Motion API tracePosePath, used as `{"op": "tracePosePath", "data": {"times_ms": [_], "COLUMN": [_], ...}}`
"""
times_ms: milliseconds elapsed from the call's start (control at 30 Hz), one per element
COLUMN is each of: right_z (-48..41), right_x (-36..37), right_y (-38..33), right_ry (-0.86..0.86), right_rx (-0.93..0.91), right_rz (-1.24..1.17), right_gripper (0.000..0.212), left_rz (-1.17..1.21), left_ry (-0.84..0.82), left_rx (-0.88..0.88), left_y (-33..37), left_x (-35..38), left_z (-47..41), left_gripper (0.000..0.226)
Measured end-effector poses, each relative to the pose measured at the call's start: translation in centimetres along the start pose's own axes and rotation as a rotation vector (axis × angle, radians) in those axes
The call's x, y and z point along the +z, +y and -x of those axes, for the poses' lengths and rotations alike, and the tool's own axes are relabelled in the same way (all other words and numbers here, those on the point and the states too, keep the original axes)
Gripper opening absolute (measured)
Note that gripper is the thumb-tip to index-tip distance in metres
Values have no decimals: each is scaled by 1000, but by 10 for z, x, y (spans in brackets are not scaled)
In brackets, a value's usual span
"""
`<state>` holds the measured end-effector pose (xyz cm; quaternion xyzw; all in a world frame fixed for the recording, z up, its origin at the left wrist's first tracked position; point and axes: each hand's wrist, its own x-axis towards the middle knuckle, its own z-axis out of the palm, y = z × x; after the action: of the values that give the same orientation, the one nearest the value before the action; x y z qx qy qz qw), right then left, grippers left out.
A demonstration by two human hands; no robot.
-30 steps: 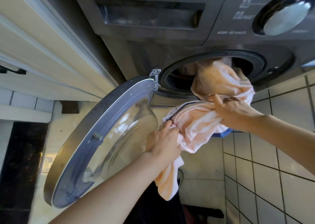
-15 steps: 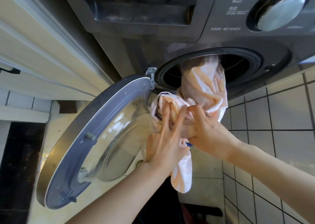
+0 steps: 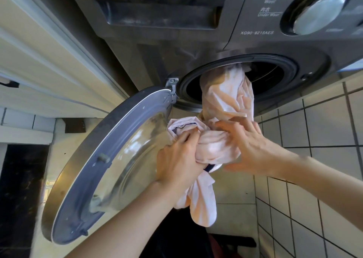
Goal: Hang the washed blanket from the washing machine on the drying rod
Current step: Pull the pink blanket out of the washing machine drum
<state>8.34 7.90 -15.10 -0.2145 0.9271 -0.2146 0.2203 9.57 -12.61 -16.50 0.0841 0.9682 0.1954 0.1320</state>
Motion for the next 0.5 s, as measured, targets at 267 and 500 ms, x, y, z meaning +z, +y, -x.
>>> {"op": "tracePosePath", "data": {"times_ms": [267,500], "right_z": [-36,-74], "right_x": [14,48], "right_y": [49,58], "right_ry": [-187,-262], "right_rx": [-138,-177], "right_rz": [362,362], "right_gripper": [122,94], "left_rz": [169,349], "left_ry": [115,193], "left_rx": [138,211], "left_y": [-6,-15], "left_x": [-10,-23], "left_z": [10,16], "left_gripper": [55,37]}}
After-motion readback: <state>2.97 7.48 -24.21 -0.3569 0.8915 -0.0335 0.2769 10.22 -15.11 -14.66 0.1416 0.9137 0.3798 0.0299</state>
